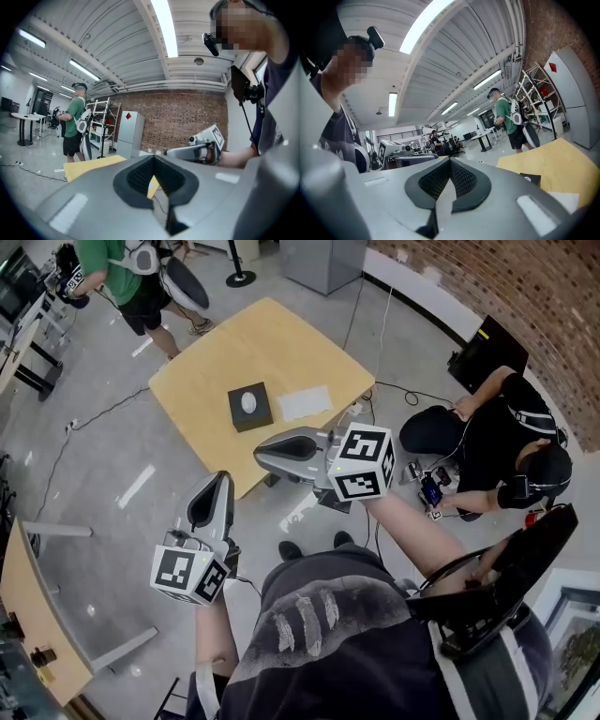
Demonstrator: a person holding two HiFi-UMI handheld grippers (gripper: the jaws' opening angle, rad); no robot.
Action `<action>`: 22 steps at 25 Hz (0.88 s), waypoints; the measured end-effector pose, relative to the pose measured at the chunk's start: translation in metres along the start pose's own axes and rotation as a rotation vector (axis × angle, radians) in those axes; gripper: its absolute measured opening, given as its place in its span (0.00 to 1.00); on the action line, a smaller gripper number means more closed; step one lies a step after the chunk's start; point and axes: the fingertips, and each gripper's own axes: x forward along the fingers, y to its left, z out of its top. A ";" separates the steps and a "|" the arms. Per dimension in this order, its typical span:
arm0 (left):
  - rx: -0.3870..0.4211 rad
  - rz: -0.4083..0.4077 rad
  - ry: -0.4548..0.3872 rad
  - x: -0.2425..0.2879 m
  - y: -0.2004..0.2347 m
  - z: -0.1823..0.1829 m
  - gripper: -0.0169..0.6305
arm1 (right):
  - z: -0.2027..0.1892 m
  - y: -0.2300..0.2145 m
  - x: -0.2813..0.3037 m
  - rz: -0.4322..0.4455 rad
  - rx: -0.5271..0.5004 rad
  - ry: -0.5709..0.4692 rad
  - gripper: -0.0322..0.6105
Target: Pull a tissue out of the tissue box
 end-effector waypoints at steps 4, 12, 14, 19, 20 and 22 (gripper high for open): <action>0.014 0.006 0.007 0.018 -0.041 -0.005 0.03 | -0.002 -0.005 -0.044 -0.005 -0.011 -0.014 0.05; 0.036 0.032 0.029 0.047 -0.102 -0.007 0.03 | -0.009 -0.011 -0.108 0.021 0.008 -0.022 0.05; 0.031 0.040 0.037 0.051 -0.112 -0.010 0.03 | -0.013 -0.010 -0.118 0.036 0.016 -0.018 0.05; 0.012 0.049 0.071 0.069 -0.127 -0.021 0.03 | -0.019 -0.021 -0.138 0.044 0.044 -0.018 0.05; 0.011 0.047 0.079 0.074 -0.129 -0.021 0.03 | -0.020 -0.025 -0.142 0.042 0.051 -0.017 0.05; 0.016 0.041 0.088 0.085 -0.133 -0.019 0.03 | -0.022 -0.032 -0.149 0.038 0.060 -0.013 0.05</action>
